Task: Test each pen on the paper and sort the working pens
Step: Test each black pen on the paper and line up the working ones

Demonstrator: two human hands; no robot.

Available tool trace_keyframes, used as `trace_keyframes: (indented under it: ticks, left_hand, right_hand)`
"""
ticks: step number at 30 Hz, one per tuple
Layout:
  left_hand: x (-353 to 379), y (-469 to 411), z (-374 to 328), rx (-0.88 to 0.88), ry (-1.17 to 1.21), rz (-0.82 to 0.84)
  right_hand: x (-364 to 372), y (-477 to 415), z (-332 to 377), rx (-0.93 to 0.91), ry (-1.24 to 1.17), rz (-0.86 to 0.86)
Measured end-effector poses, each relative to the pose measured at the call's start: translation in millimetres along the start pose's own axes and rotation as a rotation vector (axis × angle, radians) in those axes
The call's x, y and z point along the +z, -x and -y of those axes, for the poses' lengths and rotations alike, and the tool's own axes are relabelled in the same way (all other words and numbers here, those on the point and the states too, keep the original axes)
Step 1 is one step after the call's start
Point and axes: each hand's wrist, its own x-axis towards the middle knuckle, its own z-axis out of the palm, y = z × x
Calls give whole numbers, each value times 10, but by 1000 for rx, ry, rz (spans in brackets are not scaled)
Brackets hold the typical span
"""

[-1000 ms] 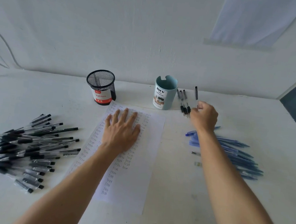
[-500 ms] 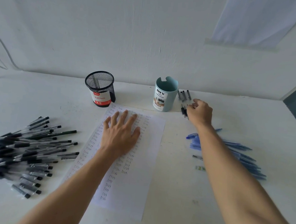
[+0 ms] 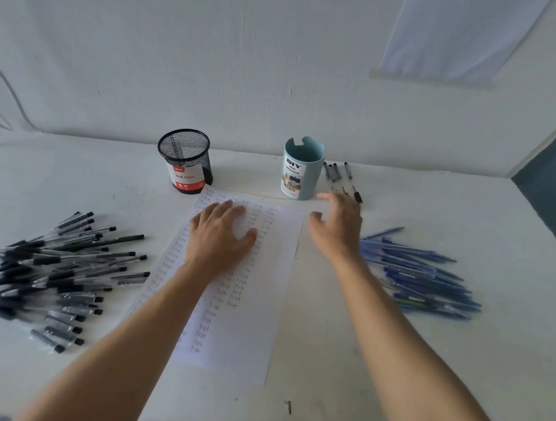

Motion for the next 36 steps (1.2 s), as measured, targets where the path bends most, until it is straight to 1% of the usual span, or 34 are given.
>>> trace_keyframes:
  ticks: [2, 4, 8, 10, 12, 14, 15, 17, 18, 19, 20, 22, 24, 26, 29, 31, 34, 36]
  left_hand:
    - [-66, 12, -6, -36, 146, -37]
    - [-171, 40, -10, -60, 288, -31]
    - [-384, 90, 5, -204, 700, -29]
    - [-426, 130, 58, -235, 797, -91]
    - [-450, 191, 138, -224, 761, -177]
    - [-462, 269, 229, -222, 614, -241]
    - [-468, 310, 273, -215, 508, -276]
    - [-487, 367, 374, -217, 188, -349]
    - [-508, 381, 430, -254, 13, -347]
    - [-541, 394, 476, -312, -129, -307]
    - [-570, 405, 523, -366, -233, -250]
    - [-613, 436, 607, -445, -345, -167]
    - [-641, 457, 684, -499, -386, -140]
    - [-661, 470, 739, -512, -389, -133]
    - [-691, 480, 800, -473, -363, -206]
    - [-695, 467, 831, -364, -280, -308]
    - [-719, 490, 772, -52, -179, -542]
    - [-787, 525, 633, 96, -56, -692]
  right_hand:
    - [56, 234, 86, -53, -13, 75]
    - [103, 469, 168, -78, -7, 174]
    - [159, 778, 224, -121, 166, 352]
    - [156, 831, 210, -164, 244, 388]
    - [144, 840, 191, -179, 263, 415]
    - [144, 847, 169, -187, 269, 436]
    - [151, 855, 159, -194, 275, 439]
    - [157, 873, 146, -205, 290, 428]
    - [160, 878, 143, -209, 296, 424]
    - [158, 882, 140, -212, 299, 423]
    - [160, 885, 139, -215, 300, 424]
    - [160, 887, 138, -218, 303, 423]
    - [161, 886, 137, -221, 305, 416]
    - [148, 880, 132, -225, 303, 429]
    - [98, 868, 117, -232, 330, 504]
    - [74, 861, 114, -239, 357, 545]
    - [84, 876, 130, -229, 368, 547]
    - [108, 893, 140, -213, 370, 529]
